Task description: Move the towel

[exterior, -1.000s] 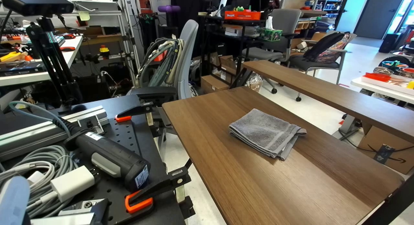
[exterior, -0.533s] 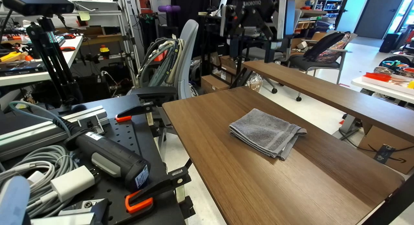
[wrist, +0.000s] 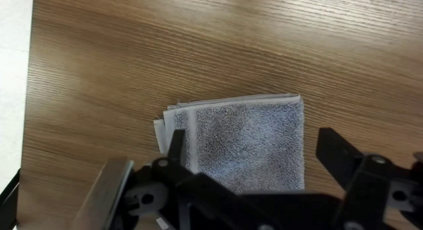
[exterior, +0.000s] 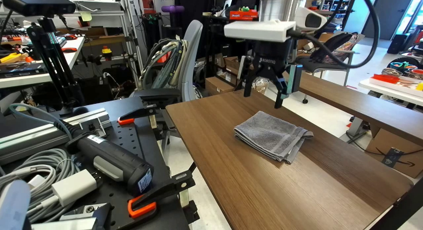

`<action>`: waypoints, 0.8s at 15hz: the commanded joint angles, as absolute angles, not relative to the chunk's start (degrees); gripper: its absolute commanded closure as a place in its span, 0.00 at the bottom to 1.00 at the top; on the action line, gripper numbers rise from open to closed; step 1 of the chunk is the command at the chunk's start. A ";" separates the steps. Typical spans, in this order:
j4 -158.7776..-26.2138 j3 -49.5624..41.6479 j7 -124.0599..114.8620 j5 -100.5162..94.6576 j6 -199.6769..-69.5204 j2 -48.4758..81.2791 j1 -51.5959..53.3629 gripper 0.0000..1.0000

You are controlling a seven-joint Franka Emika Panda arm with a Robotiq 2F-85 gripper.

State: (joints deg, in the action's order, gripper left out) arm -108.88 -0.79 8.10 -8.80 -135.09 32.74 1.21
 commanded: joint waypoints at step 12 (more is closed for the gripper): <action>-100.89 -0.90 7.81 -9.45 -138.71 43.79 1.13 0.00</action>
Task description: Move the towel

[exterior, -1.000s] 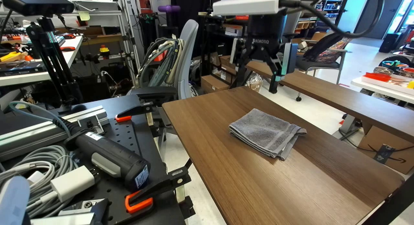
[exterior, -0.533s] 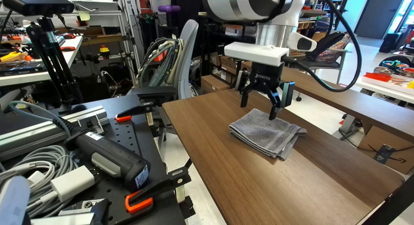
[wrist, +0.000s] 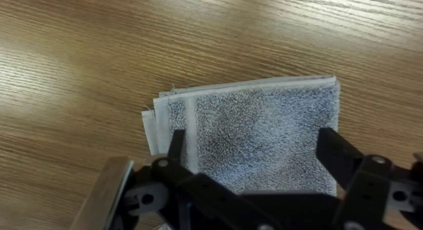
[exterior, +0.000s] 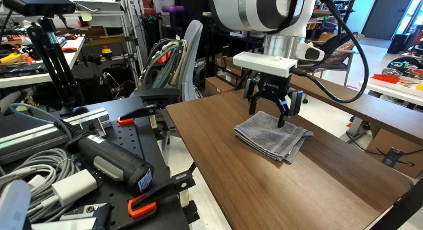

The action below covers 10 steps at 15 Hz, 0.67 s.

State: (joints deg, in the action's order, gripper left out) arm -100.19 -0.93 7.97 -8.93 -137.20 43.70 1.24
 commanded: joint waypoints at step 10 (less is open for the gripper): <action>-95.01 -1.22 8.64 -10.51 -138.52 50.65 1.36 0.00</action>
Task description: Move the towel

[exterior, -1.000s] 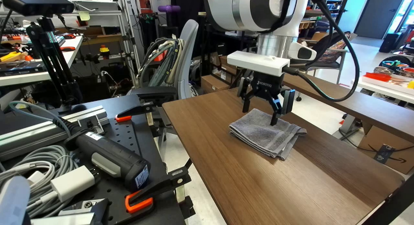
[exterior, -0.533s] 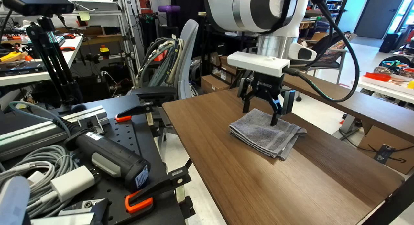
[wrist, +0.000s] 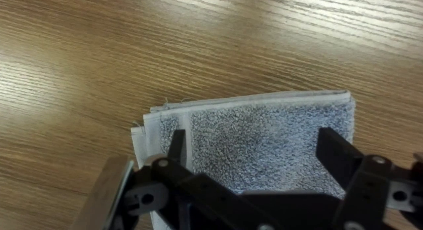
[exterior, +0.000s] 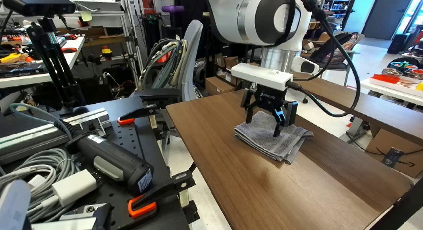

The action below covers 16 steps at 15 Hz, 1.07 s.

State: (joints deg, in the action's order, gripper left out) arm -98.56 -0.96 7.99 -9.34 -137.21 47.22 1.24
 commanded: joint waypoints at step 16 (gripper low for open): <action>-92.03 2.78 14.16 -8.99 -154.27 57.55 -2.89 0.00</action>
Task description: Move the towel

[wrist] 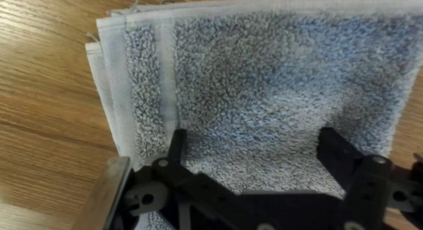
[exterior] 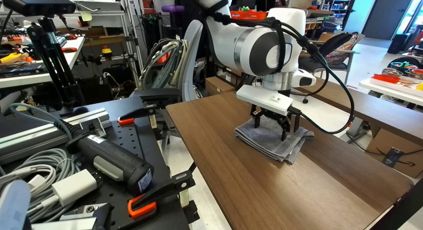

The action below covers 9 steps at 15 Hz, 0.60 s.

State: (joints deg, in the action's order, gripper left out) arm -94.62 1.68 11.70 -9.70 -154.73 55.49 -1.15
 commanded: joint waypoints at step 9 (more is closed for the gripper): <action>-87.04 -1.26 14.10 -10.09 -149.87 62.24 -3.96 0.00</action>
